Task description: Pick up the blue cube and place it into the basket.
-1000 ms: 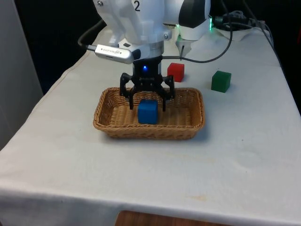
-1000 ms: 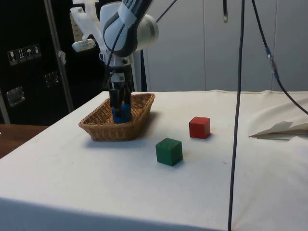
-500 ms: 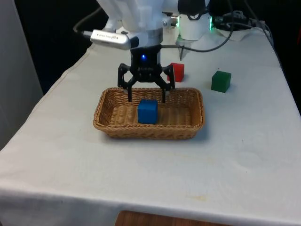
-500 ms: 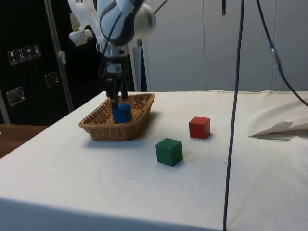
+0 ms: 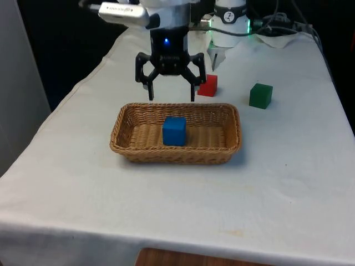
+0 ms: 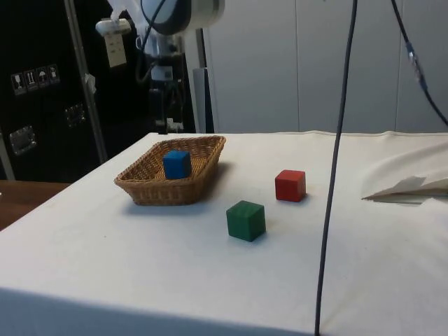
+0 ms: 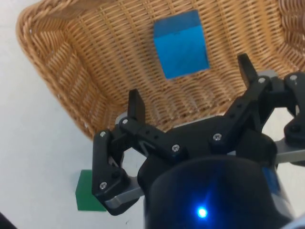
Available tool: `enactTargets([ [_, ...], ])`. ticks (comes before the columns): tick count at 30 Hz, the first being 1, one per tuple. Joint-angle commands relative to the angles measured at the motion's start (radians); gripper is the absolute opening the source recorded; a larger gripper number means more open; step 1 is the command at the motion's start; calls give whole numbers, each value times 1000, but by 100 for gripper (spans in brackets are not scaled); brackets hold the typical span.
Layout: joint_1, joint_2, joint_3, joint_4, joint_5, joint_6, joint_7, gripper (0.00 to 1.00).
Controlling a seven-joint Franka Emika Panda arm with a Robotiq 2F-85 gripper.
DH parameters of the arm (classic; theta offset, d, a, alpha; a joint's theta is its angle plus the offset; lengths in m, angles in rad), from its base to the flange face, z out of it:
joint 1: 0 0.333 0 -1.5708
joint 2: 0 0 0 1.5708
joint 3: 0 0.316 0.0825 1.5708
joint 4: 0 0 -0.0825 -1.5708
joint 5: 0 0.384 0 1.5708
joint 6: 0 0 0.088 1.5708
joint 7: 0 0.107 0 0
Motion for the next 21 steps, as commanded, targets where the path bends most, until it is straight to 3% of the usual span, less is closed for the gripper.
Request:
enactTargets([
  [1, 0, -5, -1, 3, -1, -9, 0, 100],
  [2, 1, -22, -7, 6, -8, -38, 1, 100],
  [10, -1, -59, -13, 9, -1, -71, -6, 100],
  [11, -2, -77, -18, 12, -7, -99, -9, 100],
  [21, -2, -138, -34, -15, -5, -135, -23, 100],
])
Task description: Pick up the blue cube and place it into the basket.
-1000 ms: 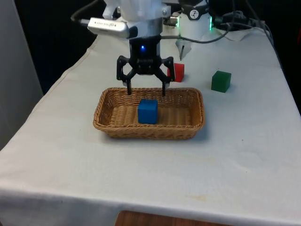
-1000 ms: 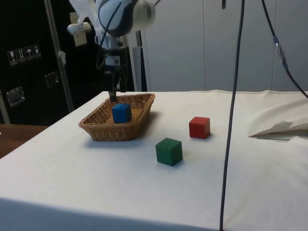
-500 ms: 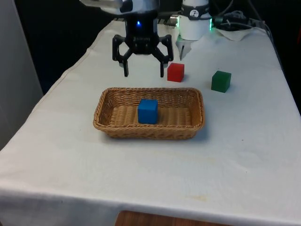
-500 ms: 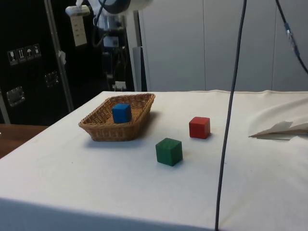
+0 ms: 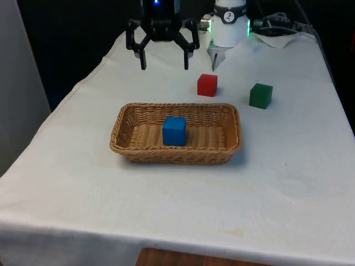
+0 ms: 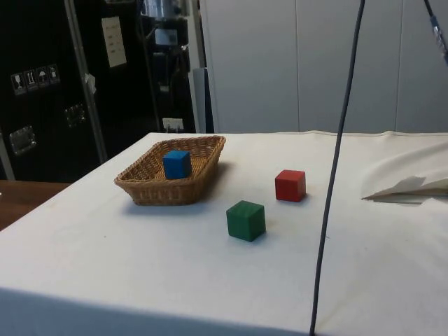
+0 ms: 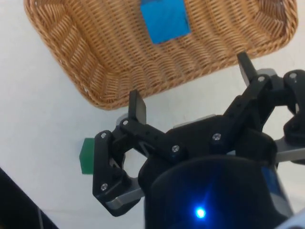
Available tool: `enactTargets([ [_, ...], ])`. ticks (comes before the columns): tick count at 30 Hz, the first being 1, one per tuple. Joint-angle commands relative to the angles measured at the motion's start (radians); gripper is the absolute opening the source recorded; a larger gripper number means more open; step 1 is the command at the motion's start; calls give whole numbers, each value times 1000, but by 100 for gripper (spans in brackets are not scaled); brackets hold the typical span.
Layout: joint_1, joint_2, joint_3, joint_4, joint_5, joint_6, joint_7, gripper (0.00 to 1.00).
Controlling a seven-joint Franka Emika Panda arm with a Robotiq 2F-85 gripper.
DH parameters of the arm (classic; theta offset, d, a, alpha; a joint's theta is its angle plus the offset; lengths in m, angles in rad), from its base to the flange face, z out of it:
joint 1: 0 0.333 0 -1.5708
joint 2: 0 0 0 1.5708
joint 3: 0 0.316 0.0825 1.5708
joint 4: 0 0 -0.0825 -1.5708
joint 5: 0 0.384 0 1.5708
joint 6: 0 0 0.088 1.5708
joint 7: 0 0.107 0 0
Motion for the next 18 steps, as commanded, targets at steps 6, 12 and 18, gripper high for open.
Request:
enactTargets([
  [6, -1, -41, -6, -34, 0, -5, -8, 100],
  [12, -1, -112, -16, -98, -6, -1, -21, 100],
  [18, -2, -148, -22, -126, -6, -2, -28, 100],
])
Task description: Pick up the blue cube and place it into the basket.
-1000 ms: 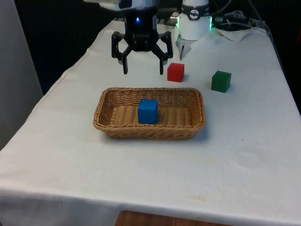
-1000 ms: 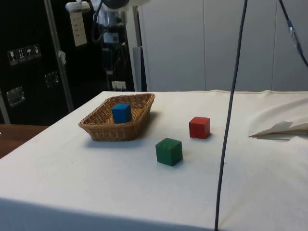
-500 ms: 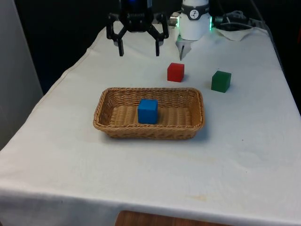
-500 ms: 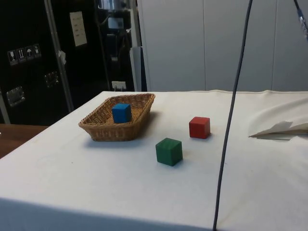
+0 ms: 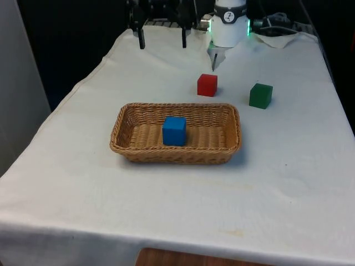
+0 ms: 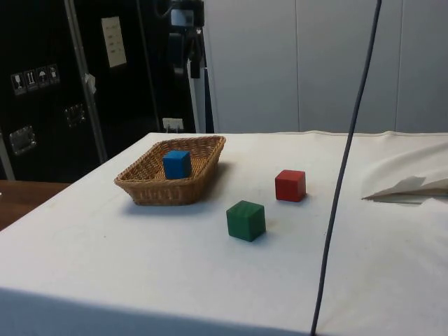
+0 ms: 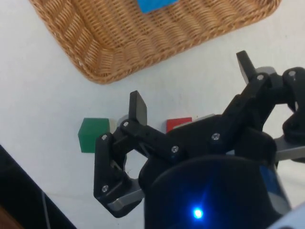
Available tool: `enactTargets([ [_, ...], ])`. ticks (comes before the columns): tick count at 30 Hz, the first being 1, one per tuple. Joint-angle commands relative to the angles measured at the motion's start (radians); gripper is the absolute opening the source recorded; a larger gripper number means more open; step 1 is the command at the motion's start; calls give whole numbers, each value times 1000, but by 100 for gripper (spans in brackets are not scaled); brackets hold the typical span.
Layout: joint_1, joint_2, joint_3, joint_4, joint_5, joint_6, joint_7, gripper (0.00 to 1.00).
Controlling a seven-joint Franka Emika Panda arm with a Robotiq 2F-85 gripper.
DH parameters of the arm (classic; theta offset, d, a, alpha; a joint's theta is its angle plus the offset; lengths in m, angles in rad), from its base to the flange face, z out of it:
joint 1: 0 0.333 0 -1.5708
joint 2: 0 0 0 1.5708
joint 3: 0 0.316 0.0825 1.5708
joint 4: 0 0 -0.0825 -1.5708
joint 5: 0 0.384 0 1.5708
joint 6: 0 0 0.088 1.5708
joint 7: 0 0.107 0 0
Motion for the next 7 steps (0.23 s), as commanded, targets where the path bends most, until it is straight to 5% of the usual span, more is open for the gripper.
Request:
enactTargets([
  [1, 0, -19, -3, -15, -7, 2, -1, 100],
  [7, 0, -53, -8, -43, 0, 0, -9, 100],
])
